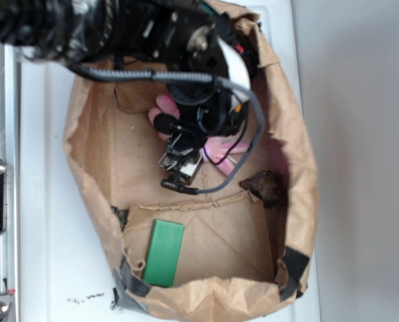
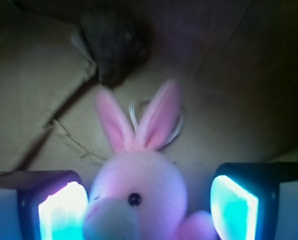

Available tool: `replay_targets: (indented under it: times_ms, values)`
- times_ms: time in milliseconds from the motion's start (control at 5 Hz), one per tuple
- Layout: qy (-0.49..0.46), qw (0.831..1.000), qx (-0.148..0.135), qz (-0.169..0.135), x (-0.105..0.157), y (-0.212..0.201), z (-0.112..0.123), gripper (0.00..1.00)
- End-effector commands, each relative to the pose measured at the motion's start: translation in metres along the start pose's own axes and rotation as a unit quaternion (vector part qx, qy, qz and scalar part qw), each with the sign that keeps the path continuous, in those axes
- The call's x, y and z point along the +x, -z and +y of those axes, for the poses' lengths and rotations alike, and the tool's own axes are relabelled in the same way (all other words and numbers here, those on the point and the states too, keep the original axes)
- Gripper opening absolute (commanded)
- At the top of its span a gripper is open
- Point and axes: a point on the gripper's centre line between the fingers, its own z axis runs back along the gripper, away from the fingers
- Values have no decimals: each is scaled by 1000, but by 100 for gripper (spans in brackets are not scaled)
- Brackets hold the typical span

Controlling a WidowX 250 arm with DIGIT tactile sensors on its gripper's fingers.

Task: Grab the pink bunny.

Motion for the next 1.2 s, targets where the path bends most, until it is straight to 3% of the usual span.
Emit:
replay_targets:
  times_ms: [0,200,400,800,1000]
  values:
    - [-19,1000,15,2,1,3,13,100]
    - [-33,999,16,2,0,5,14,41]
    - [-26,999,18,-8,1,2,15,0]
    - [-60,998,22,-20,6,-17,23,0]
    - [-120,992,28,-26,10,-40,34,0]
